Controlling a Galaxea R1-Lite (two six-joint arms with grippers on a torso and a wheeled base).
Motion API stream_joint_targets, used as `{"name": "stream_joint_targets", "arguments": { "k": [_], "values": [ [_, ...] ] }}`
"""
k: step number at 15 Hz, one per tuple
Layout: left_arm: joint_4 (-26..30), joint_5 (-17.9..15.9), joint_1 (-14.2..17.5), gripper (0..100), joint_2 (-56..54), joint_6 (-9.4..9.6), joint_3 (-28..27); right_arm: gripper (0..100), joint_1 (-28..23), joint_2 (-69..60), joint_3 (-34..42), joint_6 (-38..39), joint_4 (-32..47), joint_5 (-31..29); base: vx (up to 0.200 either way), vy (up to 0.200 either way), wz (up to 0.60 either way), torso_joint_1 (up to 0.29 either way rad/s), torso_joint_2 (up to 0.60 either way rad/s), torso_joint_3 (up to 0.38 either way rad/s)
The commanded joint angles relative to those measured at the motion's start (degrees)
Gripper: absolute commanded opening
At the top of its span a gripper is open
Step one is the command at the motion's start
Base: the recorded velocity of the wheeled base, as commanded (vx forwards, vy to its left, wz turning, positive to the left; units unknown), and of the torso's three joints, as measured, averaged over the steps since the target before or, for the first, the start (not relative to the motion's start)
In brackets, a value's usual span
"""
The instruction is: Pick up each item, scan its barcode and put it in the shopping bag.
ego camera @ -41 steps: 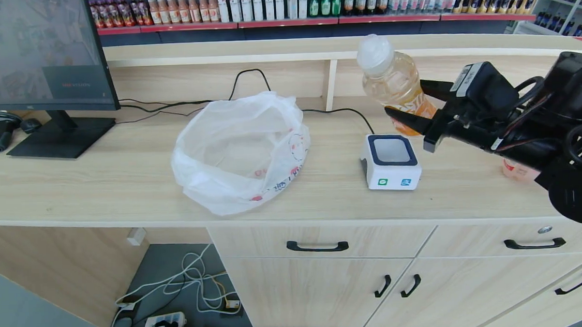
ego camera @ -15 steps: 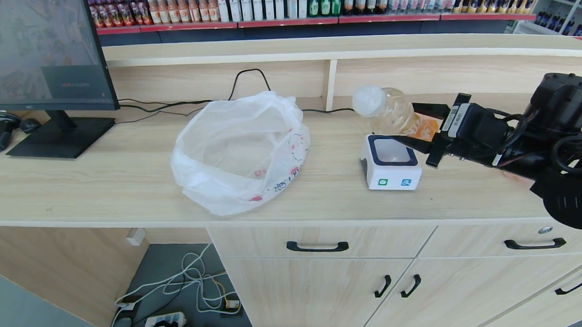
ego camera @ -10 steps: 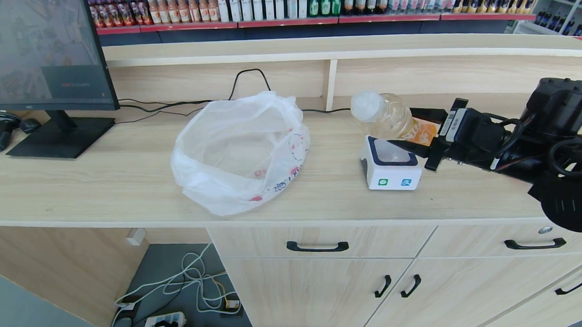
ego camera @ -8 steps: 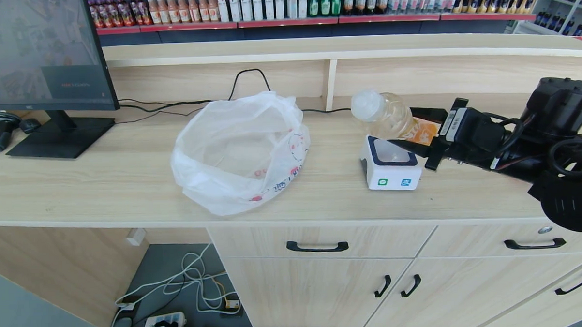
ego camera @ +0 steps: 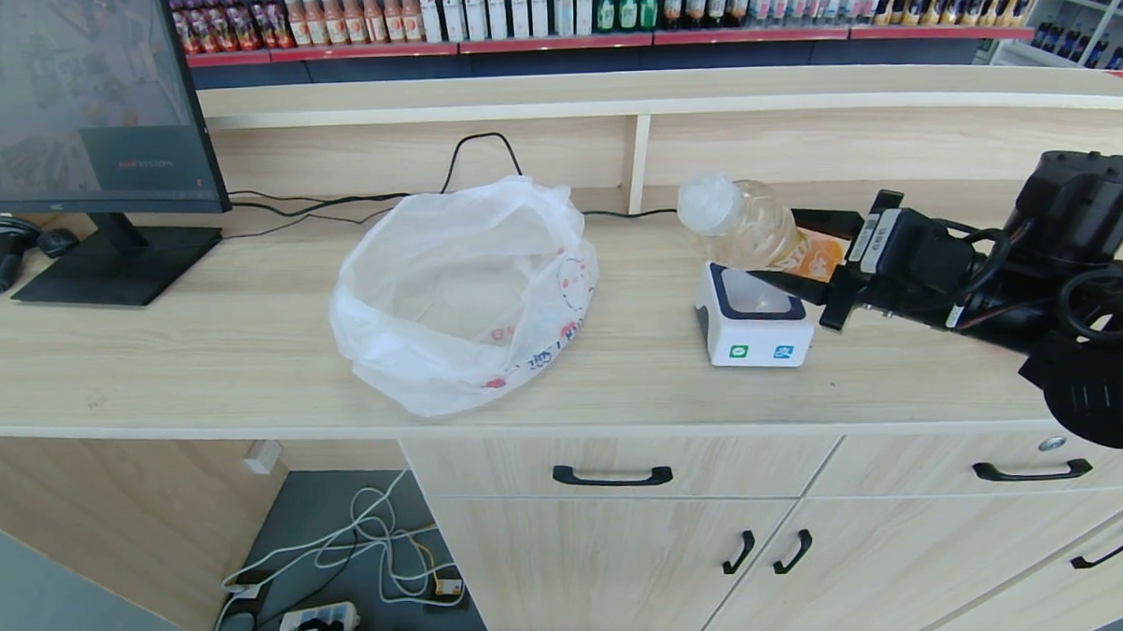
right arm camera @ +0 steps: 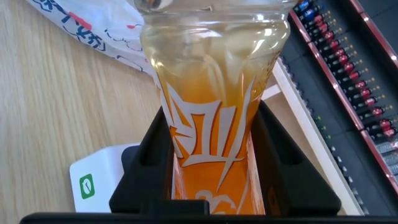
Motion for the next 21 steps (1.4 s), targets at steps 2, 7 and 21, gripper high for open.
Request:
{"name": "stream_joint_targets", "arguments": {
  "k": [2, 7, 21],
  "values": [
    [0.07, -0.03, 0.01, 0, 0.00, -0.07, 0.00, 0, 0.10, -0.45, -0.04, 1.17, -0.11, -0.21, 0.000, 0.000, 0.00, 0.000, 0.00, 0.000],
    [0.07, 0.05, 0.01, 0, 0.00, -0.42, 0.00, 0, 0.19, -2.12, -0.04, 8.72, -1.61, -0.92, 0.000, 0.000, 0.00, 0.000, 0.00, 0.000],
    [0.07, 0.14, 0.01, 0, 0.00, -1.47, 0.00, 0, 8.54, -9.33, 20.35, 53.55, -30.87, -32.65, 0.000, 0.000, 0.00, 0.000, 0.00, 0.000]
  ]
}}
